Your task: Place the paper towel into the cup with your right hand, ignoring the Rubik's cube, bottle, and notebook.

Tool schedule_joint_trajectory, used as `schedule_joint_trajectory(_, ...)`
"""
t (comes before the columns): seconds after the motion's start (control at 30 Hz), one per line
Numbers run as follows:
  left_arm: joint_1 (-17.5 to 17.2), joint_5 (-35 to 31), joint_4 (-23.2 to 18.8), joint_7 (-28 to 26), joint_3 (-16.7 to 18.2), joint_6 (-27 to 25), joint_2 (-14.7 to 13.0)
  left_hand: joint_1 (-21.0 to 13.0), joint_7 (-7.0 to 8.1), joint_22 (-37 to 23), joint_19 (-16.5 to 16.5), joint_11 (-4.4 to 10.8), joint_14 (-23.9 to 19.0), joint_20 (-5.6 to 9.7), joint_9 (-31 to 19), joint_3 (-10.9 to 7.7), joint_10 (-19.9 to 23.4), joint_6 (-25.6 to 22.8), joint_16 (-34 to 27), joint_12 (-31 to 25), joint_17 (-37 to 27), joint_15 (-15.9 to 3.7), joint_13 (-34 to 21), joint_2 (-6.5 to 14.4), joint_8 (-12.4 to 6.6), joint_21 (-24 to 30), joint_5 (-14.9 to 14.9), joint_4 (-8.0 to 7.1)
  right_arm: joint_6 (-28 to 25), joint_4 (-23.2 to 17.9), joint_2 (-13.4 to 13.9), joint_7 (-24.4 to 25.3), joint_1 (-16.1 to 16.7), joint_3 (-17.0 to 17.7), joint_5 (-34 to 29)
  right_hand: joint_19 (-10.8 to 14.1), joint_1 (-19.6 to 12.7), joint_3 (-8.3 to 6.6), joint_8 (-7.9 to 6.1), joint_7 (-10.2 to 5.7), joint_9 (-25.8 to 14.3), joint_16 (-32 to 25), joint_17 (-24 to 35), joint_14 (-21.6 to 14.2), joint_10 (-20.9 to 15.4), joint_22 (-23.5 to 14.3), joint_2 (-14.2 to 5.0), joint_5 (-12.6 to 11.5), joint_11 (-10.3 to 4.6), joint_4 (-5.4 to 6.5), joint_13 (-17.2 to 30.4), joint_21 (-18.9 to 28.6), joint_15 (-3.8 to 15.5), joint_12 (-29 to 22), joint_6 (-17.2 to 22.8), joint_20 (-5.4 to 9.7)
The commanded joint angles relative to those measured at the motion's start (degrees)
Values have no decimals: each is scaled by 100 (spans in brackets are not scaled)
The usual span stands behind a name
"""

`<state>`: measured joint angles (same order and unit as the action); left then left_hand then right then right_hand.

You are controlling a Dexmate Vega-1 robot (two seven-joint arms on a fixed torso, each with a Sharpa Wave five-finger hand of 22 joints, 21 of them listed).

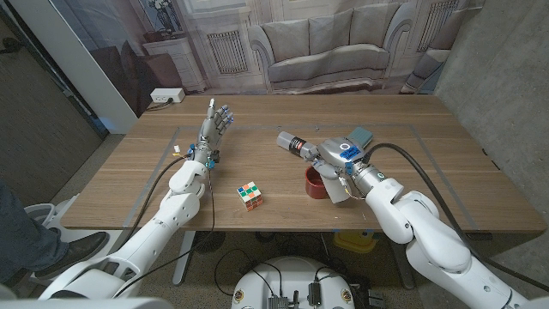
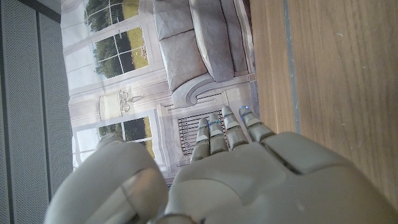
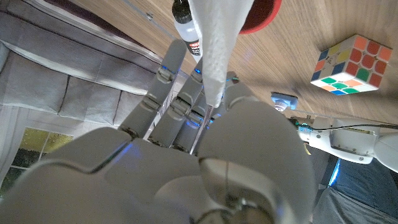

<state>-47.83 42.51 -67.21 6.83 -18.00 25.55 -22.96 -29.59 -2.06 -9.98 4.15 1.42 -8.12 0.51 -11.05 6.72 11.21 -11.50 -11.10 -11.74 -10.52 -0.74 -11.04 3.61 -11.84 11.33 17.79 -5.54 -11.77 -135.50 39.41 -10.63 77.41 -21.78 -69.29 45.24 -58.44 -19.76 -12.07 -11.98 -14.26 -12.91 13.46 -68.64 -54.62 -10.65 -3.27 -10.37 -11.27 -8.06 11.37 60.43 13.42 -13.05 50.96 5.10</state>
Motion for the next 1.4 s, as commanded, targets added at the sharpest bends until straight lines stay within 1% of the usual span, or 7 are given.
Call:
schedule_joint_trajectory(0.03,-56,23,-24,-24,19,18,-5,-23,22,-32,11,24,-37,-19,-10,45,44,-46,10,3,-12,33,-17,18,1,13,-9,1,466,232,-55,8,-534,-231,96,-50,26,-44,8,8,-10,12,3,-28,11,-12,-25,-8,10,-1,26,75,-11,-1,-29,720)
schedule_joint_trajectory(0.43,-140,33,-102,-80,49,20,-35,-30,22,-32,14,22,-29,-16,-10,55,44,-46,14,3,-12,30,-17,24,2,14,-10,2,599,522,-190,-151,-956,-445,142,-191,223,-81,38,11,-15,70,-22,147,210,12,20,-17,6,33,29,88,-22,32,-194,718)
schedule_joint_trajectory(0.6,-174,33,-153,-108,58,12,-55,-33,20,-32,13,23,-29,-14,-10,60,46,-50,13,3,-13,30,-17,26,1,14,-11,2,566,602,-234,-246,-1054,-494,161,-416,410,-104,60,29,-33,162,-110,547,546,46,54,-22,47,71,28,-116,-38,94,-409,698)
schedule_joint_trajectory(0.73,-210,33,-197,-141,67,5,-70,-36,18,-32,14,20,-28,-21,-10,63,45,-52,14,3,-13,31,-17,29,1,14,-11,2,507,624,-258,-322,-1076,-481,237,-519,636,-60,76,60,-49,201,-122,896,835,72,144,-22,102,135,29,-293,-82,129,-608,667)
schedule_joint_trajectory(0.93,-238,25,-231,-168,69,3,-83,-39,16,-32,7,21,-37,-30,-11,68,45,-51,10,3,-13,30,-17,32,2,11,-12,3,407,636,-299,-379,-1066,-456,366,-506,881,-5,99,85,-55,217,-105,1203,1137,96,230,-28,193,211,28,-454,-115,151,-824,618)
schedule_joint_trajectory(1.07,-242,31,-234,-165,65,5,-78,-41,24,-32,2,33,-36,-34,-11,71,42,-48,10,4,-13,34,-17,35,3,9,-12,3,379,665,-300,-327,-1054,-451,425,-461,1073,37,120,106,-51,216,-76,1437,1311,112,284,-36,200,278,27,-586,-152,150,-1021,572)
schedule_joint_trajectory(1.4,-243,40,-202,-160,61,17,-58,-47,23,-32,-2,37,-28,-41,-11,80,46,-58,13,3,-13,32,-18,41,0,9,-14,3,342,651,-278,-79,-1021,-422,441,-477,1205,45,124,138,-41,206,-38,1666,1494,118,298,-56,262,318,23,-759,-222,148,-1192,501)
